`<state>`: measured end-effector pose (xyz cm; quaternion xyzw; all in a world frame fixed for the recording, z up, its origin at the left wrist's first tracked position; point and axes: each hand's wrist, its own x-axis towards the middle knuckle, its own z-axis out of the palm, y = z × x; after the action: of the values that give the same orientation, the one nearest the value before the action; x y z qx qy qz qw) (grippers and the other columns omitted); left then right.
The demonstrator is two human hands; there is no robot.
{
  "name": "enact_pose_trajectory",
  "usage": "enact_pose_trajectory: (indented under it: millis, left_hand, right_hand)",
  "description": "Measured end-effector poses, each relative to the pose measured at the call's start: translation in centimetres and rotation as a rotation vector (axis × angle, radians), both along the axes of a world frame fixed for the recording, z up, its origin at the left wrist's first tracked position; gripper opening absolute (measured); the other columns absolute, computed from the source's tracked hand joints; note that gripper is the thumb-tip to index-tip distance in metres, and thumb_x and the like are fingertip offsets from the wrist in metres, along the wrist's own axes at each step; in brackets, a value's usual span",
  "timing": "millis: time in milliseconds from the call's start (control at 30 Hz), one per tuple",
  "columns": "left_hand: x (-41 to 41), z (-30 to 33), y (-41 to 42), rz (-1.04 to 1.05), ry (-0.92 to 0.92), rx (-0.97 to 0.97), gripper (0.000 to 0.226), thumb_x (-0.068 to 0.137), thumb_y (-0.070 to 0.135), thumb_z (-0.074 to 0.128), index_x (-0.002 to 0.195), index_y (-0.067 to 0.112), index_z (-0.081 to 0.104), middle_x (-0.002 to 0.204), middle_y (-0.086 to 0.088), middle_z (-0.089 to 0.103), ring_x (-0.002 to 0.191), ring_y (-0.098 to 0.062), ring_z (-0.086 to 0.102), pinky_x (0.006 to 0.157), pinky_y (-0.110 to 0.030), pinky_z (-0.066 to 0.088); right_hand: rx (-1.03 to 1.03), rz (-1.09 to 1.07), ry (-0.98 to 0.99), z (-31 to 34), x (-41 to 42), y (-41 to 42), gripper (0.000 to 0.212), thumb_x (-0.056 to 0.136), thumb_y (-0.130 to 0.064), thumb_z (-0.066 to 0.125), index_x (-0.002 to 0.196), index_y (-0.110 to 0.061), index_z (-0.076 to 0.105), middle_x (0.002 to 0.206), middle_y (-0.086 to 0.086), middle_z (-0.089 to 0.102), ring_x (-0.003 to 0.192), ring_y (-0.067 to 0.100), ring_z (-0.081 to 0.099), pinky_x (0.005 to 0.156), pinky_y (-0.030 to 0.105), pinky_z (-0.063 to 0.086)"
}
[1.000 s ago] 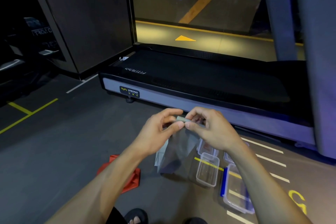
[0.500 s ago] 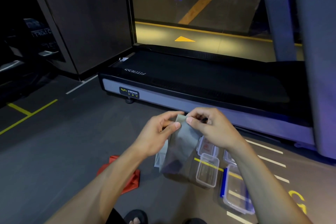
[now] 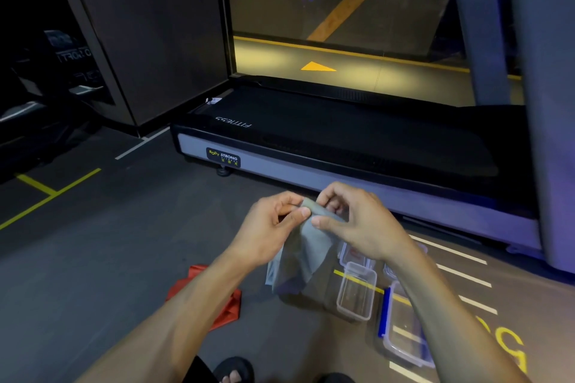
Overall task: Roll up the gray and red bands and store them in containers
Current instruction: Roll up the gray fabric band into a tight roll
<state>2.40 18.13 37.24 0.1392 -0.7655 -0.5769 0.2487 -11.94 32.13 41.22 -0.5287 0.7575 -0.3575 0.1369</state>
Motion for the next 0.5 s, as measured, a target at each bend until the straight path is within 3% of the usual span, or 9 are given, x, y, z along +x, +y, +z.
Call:
enact_pose_trajectory:
  millis: [100, 167, 267, 367, 500]
  left_hand:
    - [0.0, 0.0, 0.0, -0.052, 0.032, 0.100, 0.021, 0.100, 0.021, 0.060, 0.112, 0.006, 0.068, 0.099, -0.021, 0.074, 0.088, -0.024, 0.066, 0.081, -0.040, 0.049]
    - [-0.1, -0.1, -0.1, -0.088, 0.028, 0.135, 0.026, 0.100, 0.023, 0.059, 0.118, 0.005, 0.066, 0.106, -0.024, 0.071, 0.094, -0.025, 0.065, 0.085, -0.041, 0.048]
    - [-0.2, -0.3, 0.1, -0.128, 0.008, 0.111, 0.016, 0.102, 0.005, 0.055, 0.113, 0.000, 0.065, 0.104, -0.009, 0.075, 0.098, -0.013, 0.068, 0.088, -0.026, 0.052]
    - [-0.1, -0.3, 0.0, -0.141, -0.018, 0.070, 0.017, 0.103, 0.003, 0.051, 0.095, 0.002, 0.066, 0.084, 0.009, 0.070, 0.080, -0.003, 0.063, 0.075, -0.018, 0.048]
    - [0.0, -0.1, 0.1, -0.149, -0.036, 0.040, 0.020, 0.104, 0.004, 0.051, 0.091, -0.001, 0.065, 0.076, 0.012, 0.066, 0.072, 0.001, 0.058, 0.069, -0.015, 0.045]
  right_hand:
    - [-0.044, -0.021, 0.055, 0.2, 0.1, -0.1, 0.015, 0.086, -0.034, 0.079, 0.091, -0.030, 0.066, 0.081, -0.011, 0.068, 0.080, 0.007, 0.063, 0.075, 0.032, 0.053]
    - [-0.077, -0.028, 0.058, 0.3, -0.1, -0.1, 0.012, 0.088, -0.034, 0.077, 0.092, -0.030, 0.067, 0.082, -0.010, 0.069, 0.080, 0.007, 0.064, 0.076, 0.036, 0.053]
    - [-0.100, -0.049, 0.076, 0.6, -0.4, 0.1, 0.010, 0.088, -0.032, 0.076, 0.093, -0.029, 0.068, 0.083, -0.010, 0.070, 0.082, 0.007, 0.064, 0.076, 0.032, 0.051]
    - [-0.101, -0.050, 0.088, 0.8, -0.7, 0.2, 0.009, 0.089, -0.030, 0.076, 0.092, -0.028, 0.068, 0.084, -0.010, 0.070, 0.083, 0.006, 0.064, 0.077, 0.028, 0.049]
    - [-0.108, -0.040, 0.093, 0.6, -1.0, 0.3, 0.005, 0.090, -0.027, 0.075, 0.091, -0.026, 0.070, 0.089, -0.009, 0.065, 0.086, 0.005, 0.061, 0.077, 0.020, 0.046]
